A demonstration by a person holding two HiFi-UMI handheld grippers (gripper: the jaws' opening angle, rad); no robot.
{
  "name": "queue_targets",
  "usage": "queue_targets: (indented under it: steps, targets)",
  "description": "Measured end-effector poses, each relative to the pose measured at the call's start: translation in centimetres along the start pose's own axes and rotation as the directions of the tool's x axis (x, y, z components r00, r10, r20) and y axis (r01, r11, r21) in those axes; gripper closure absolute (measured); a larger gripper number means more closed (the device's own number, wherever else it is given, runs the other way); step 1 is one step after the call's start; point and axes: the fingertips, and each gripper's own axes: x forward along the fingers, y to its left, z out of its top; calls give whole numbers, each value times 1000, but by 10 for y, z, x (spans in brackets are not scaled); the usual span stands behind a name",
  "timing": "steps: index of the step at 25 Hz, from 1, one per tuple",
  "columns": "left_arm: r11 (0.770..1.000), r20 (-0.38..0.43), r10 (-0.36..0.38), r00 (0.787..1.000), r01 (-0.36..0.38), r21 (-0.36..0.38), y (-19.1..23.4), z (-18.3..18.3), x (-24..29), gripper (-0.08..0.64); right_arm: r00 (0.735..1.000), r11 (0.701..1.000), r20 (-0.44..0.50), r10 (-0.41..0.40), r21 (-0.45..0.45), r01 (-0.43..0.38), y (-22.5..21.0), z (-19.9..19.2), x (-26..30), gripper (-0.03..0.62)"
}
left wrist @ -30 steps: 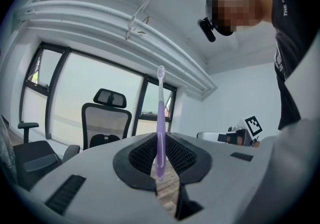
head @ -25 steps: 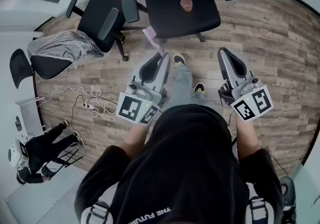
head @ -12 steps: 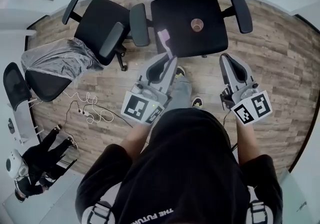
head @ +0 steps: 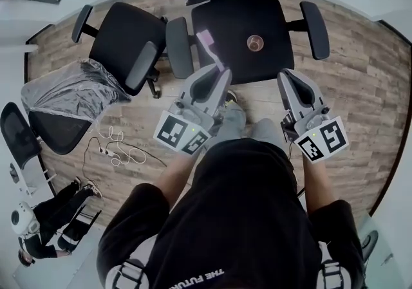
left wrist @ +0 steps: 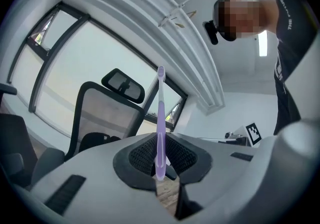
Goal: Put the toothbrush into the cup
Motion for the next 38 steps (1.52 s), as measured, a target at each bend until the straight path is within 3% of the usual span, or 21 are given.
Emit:
queue_targets:
  steps: [5, 16, 21, 24, 28, 31, 38]
  targets:
    - [1000, 0, -3, 1000, 3, -29, 23, -10, 36, 492, 999, 1000, -20, -28, 13, 28, -30, -4, 8, 571]
    - [990, -49, -29, 998, 35, 136, 61, -86, 156, 492, 996, 997, -89, 28, 77, -21, -126, -43, 40, 571]
    - [993, -57, 4, 998, 2, 116, 91, -138, 193, 492, 989, 995, -128, 71, 82, -60, -163, -77, 60, 571]
    - [988, -137, 20, 990, 2, 156, 109, -177, 209, 492, 985, 992, -149, 83, 106, -67, -183, -104, 67, 571]
    - [983, -301, 59, 952, -2, 185, 135, -233, 212, 492, 982, 988, -170, 88, 142, -64, -200, -142, 70, 571]
    - [983, -353, 82, 932, -16, 184, 152, -269, 204, 492, 985, 988, -152, 83, 142, -61, -210, -164, 71, 571]
    - [988, -284, 65, 957, -21, 153, 167, -331, 226, 492, 987, 980, -152, 58, 195, -27, -242, -215, 68, 571]
